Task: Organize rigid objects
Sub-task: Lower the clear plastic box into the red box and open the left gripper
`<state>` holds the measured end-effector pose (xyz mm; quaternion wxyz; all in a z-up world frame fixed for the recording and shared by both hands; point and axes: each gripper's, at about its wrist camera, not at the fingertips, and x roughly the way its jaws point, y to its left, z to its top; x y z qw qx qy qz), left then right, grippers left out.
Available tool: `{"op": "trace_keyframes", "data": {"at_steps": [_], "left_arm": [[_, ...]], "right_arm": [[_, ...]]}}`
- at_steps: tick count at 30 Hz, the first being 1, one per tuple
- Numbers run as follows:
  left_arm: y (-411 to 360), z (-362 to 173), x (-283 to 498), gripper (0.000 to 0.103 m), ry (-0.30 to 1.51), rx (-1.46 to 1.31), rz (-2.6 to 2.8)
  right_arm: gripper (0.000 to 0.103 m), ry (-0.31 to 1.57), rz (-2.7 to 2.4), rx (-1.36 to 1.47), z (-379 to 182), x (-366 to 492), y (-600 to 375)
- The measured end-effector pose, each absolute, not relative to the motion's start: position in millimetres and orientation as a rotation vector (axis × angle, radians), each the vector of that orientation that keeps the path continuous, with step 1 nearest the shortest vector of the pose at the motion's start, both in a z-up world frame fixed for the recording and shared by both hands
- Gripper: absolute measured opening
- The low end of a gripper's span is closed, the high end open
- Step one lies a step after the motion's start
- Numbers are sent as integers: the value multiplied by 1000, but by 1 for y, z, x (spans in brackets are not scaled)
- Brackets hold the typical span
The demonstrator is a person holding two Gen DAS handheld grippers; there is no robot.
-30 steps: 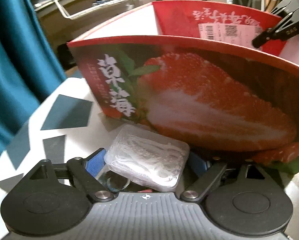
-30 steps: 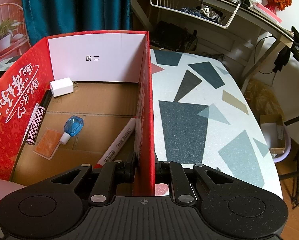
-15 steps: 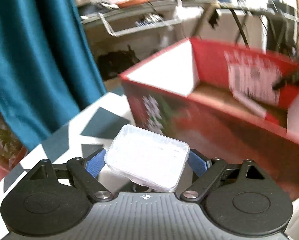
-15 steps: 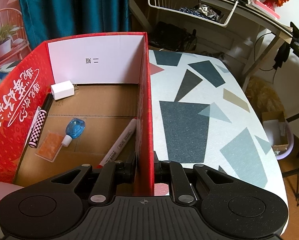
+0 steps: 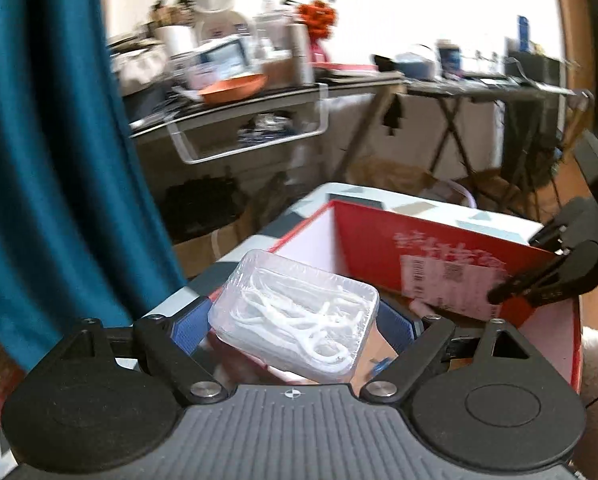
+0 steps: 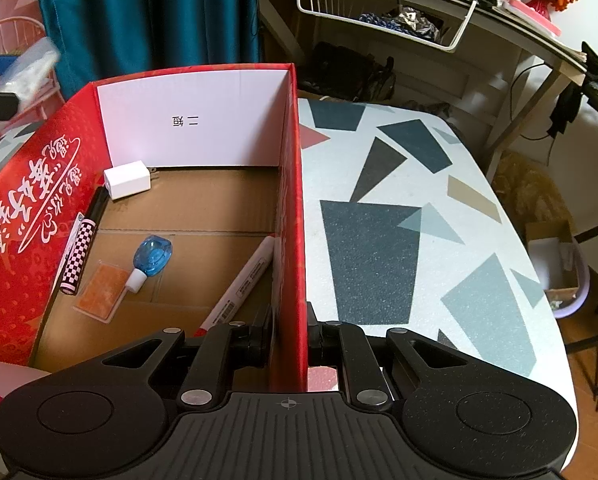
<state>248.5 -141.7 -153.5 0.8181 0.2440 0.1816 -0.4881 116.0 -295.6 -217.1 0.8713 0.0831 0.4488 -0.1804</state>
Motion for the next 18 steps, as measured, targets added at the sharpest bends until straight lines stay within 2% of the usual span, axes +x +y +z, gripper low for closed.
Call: {"op": "trace_keyframes", "data": {"at_steps": [8,18], "left_arm": [[-190,-186,245,90,456,609,-1040],[-198,-199,269,93,551,564,-984]], "right_arm": [[13,939,-370,168,-217,116,-296],[13,937,-364,172,-217,116,-297]]}}
